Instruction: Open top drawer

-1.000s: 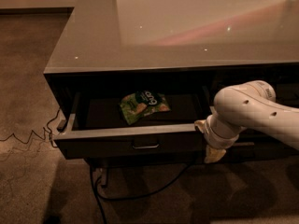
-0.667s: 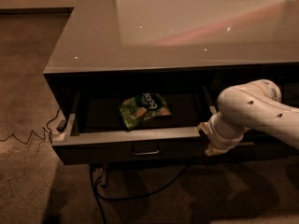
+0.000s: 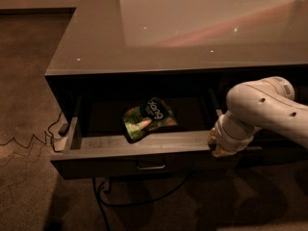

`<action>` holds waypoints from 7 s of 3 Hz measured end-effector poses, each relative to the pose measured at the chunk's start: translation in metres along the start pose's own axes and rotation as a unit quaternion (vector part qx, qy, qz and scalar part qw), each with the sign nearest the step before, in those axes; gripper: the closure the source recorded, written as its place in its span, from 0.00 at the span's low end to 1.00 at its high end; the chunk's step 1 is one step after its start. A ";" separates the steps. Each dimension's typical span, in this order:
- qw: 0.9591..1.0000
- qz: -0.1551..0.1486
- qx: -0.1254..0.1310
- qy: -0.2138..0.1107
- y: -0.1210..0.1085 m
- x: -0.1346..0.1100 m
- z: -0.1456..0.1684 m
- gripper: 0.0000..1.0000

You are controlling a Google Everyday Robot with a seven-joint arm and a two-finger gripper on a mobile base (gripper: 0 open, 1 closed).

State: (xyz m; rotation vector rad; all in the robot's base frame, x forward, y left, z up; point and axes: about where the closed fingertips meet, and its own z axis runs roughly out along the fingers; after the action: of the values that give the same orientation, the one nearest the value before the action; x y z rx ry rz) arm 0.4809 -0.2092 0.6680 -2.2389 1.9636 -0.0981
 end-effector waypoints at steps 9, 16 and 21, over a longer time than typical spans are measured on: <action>0.995 -0.033 0.095 -0.020 0.002 -0.018 -0.061 0.00; 0.976 -0.082 0.133 -0.150 -0.108 -0.089 -0.009 1.00; 0.995 -0.062 0.051 -0.062 -0.083 -0.055 0.060 1.00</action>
Offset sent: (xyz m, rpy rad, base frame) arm -0.0455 -0.0074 0.0432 -0.0627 -0.1547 0.0094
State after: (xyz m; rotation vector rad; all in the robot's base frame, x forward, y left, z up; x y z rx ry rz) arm 0.5643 -0.1395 0.6258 -2.2437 1.7178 -0.0709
